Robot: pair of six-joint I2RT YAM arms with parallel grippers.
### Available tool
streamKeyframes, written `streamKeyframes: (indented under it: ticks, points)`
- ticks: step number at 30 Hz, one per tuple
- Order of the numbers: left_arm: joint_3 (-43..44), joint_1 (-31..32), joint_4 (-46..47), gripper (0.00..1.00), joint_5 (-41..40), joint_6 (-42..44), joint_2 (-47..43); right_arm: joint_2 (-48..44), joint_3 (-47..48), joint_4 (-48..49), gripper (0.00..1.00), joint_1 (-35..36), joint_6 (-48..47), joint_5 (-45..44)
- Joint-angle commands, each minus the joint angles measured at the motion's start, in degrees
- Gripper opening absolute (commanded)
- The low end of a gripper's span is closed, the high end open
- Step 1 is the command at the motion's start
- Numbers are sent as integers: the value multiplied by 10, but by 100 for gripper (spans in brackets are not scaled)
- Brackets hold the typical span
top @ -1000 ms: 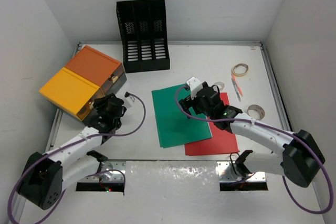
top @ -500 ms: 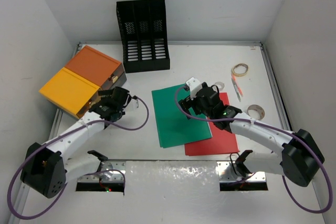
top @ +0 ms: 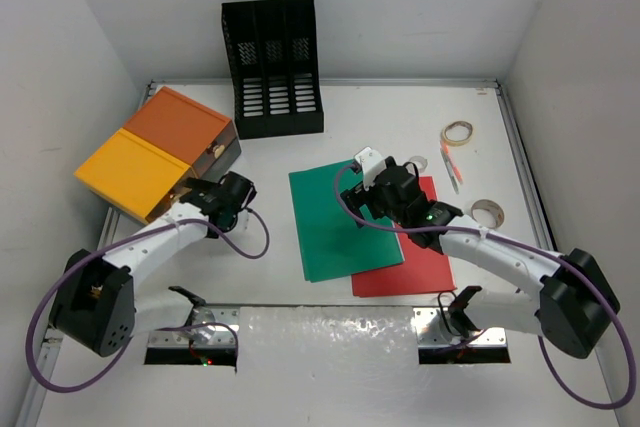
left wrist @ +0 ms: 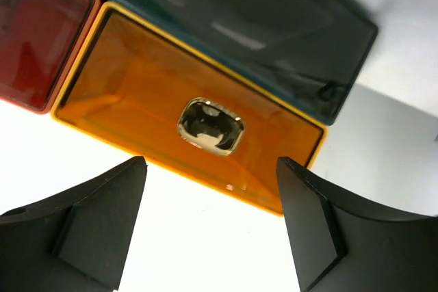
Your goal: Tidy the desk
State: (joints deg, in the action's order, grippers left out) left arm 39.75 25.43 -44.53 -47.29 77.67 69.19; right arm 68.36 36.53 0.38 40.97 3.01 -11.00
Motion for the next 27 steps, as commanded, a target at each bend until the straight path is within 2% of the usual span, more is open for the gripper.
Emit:
streamKeyframes:
  ticks: [1,6,14,24,27]
  points:
    - [-7,3,52,75,-55,40,0,-16,-1,18,99,-3,3,16]
    - [-36,4,87,75,-62,68,2,-26,-13,24,99,-3,1,19]
    - [-47,4,92,74,-42,78,18,-32,-14,30,99,-4,0,24]
    - [-48,4,139,61,-41,107,32,-35,-15,25,99,-5,0,21]
    - [-49,4,137,60,-54,107,39,-41,-18,25,99,-5,-1,20]
